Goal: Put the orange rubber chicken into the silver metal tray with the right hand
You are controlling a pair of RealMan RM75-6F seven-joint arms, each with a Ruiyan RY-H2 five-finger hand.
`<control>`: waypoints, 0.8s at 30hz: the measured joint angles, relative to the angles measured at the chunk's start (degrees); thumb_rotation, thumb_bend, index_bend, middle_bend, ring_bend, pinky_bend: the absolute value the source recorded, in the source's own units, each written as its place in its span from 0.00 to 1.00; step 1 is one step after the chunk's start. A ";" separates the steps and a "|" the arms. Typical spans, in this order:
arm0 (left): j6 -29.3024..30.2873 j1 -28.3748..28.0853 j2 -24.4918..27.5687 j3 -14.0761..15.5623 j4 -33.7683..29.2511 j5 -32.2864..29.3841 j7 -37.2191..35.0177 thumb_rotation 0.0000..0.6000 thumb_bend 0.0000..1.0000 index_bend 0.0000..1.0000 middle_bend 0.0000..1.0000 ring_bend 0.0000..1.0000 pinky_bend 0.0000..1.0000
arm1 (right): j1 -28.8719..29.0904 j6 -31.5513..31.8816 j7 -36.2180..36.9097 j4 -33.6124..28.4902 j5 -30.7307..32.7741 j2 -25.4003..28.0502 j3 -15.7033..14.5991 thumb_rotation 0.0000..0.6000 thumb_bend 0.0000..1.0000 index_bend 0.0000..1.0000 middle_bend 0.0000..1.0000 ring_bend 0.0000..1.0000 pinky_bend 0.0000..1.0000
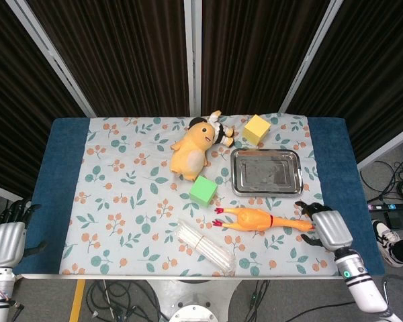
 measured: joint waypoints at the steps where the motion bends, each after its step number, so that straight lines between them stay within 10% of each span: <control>1: -0.06 0.03 0.00 0.06 0.08 0.00 -0.13 1.00 0.15 0.26 0.17 0.11 0.18 | 0.60 -0.83 -0.89 0.89 0.52 -1.05 0.12 1.00 0.12 0.22 0.36 0.25 0.36; 14: -0.97 0.30 0.12 0.59 0.73 -0.41 -1.29 1.00 0.15 0.26 0.17 0.11 0.18 | 6.03 -7.79 -5.75 8.58 4.70 -9.39 0.40 1.00 0.17 0.34 0.41 0.32 0.41; 24: -1.15 0.50 -0.08 0.69 1.47 -0.50 -2.31 1.00 0.15 0.26 0.17 0.11 0.18 | 7.32 -7.94 -6.99 10.80 4.64 -11.54 -0.43 1.00 0.33 0.56 0.55 0.49 0.64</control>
